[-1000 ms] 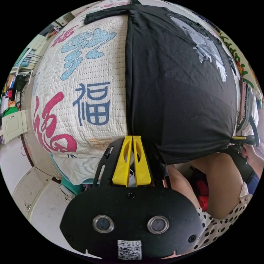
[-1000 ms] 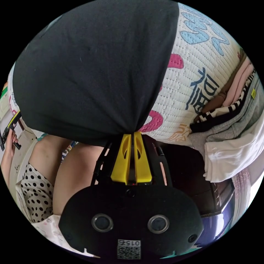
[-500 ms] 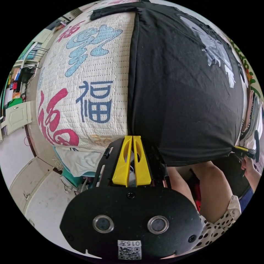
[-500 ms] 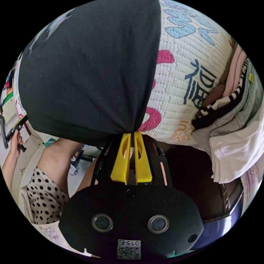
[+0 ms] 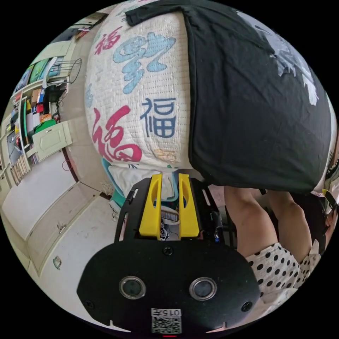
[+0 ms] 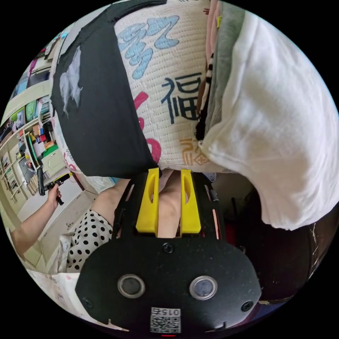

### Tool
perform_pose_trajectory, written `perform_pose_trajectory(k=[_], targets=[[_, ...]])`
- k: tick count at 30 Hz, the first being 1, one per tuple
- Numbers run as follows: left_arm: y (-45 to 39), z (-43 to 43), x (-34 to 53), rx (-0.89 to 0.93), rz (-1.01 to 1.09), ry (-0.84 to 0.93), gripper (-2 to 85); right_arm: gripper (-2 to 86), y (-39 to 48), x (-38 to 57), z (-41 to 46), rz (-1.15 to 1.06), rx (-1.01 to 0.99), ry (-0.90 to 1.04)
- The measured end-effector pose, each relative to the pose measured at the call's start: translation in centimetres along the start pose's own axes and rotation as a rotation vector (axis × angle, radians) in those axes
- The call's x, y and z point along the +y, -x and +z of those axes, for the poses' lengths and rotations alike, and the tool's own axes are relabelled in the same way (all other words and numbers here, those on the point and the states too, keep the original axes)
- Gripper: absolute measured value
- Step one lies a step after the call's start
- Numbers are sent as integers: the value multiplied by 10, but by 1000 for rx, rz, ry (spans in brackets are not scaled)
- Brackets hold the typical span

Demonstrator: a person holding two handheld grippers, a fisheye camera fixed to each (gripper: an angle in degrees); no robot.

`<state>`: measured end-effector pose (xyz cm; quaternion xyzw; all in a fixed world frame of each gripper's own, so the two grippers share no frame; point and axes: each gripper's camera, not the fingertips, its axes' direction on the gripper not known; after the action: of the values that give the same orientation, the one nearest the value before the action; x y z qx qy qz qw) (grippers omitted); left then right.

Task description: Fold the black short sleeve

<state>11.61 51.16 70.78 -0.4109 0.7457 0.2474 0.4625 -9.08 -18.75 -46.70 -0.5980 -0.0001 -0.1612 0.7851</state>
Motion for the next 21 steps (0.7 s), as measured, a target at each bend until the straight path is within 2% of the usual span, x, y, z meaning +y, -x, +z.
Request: perform_pose_trajectory(k=[6,8,13,17,21], targets=[[-41,-40,-78,116,62,-226,68,87,28,-12,-98,-103,-177,-210],[-87,-68,-125,218,144,-353,63,85,40,-28,-135,-103,-248,-307],[-204,-126,-217,444,413,-520,58,77,57,-70,-203,-70,-340,-516],[-307,-167,-282,518,556,-627,59,78,58,-114,-243,42,-347,-562],[-383,-186,-332,587,574,-652,60,78,58,-141,-258,135,-375,-524]])
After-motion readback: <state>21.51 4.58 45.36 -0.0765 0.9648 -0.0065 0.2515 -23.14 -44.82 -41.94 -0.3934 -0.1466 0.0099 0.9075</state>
